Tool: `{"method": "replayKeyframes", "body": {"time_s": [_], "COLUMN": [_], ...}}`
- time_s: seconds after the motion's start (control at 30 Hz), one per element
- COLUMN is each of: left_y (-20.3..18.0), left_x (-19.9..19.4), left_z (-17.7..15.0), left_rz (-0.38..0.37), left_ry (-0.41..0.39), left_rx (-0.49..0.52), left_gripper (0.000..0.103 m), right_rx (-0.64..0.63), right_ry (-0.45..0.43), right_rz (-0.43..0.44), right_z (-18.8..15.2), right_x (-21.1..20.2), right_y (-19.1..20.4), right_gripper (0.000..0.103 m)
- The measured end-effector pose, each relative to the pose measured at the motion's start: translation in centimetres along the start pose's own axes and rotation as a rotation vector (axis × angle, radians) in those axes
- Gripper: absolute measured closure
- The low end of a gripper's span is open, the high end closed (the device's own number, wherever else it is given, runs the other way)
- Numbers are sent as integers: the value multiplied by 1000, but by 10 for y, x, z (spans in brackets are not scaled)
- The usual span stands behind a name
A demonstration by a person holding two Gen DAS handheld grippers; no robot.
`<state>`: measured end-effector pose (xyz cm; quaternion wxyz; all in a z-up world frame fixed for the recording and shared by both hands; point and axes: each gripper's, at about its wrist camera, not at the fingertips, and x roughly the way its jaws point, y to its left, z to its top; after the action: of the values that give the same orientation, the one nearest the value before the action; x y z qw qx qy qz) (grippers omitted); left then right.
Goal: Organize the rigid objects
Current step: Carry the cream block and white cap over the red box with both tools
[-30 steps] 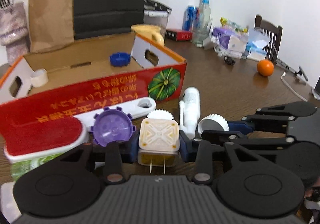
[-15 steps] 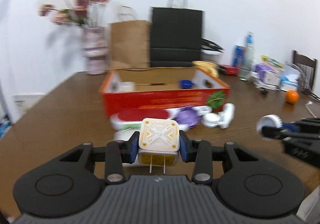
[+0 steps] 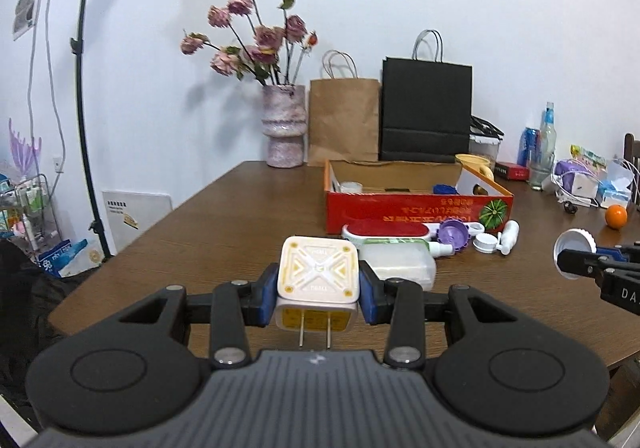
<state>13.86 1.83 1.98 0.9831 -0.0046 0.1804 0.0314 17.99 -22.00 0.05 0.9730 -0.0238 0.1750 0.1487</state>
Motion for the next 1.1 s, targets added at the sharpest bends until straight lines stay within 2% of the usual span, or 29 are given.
{"method": "replayKeyframes", "body": {"time_s": [0.3,0.53,0.7,0.87,1.1], "left_y": [11,6,-1,-9,-28], "left_x": [-15,-1,24,60,146], "left_z": [3,0,6,33,106], "left_rz": [0,-28,-56,-107,-216], "left_ry": [-36,-12,16,3,24], "left_rx": [-15,-18,-18,-19,-4], "left_gripper": [63,63,63,63,63], "right_rx": [6,22,48,55,5], "right_ry": [-20,-16,-1,-14,-28], "right_rz": [-18,-53,-73,-33,58], "right_z": [6,5,6,26,96], "right_x": [-8,-8,4,28,100], "right_y": [1,-14,-33,-49,-79], "right_gripper": [88,88,88,88,88]}}
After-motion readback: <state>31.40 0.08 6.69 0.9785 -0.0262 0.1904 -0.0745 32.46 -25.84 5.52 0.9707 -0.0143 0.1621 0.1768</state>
